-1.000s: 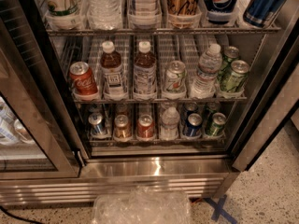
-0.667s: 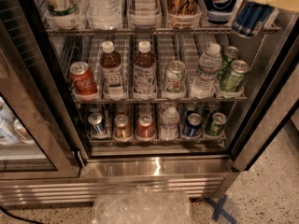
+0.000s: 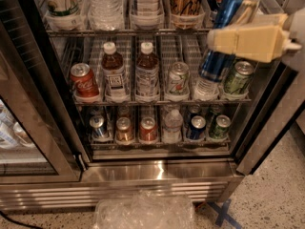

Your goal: Pick redbull can from top shelf of fridge

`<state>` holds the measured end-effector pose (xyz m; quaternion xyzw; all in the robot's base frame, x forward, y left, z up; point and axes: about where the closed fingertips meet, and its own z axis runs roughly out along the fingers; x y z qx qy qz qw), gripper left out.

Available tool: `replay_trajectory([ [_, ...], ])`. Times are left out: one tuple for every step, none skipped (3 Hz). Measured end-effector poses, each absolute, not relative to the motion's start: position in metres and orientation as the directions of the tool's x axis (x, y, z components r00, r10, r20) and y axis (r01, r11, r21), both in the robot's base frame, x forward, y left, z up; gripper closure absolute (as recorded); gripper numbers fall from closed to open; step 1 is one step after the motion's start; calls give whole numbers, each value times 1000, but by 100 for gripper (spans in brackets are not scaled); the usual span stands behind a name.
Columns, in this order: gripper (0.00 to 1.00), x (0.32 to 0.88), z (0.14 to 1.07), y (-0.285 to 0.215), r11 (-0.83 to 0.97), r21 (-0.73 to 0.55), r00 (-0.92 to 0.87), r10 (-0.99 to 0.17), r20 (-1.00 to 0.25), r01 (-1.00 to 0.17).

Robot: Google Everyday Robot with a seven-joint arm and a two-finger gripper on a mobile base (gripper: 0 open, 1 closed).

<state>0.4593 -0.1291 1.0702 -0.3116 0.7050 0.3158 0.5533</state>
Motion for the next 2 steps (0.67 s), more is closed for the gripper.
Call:
replay_trajectory([
  [100, 436, 1043, -105, 539, 166, -256, -95, -962, -826],
  [100, 436, 1043, -105, 539, 166, -256, -95, -962, -826],
])
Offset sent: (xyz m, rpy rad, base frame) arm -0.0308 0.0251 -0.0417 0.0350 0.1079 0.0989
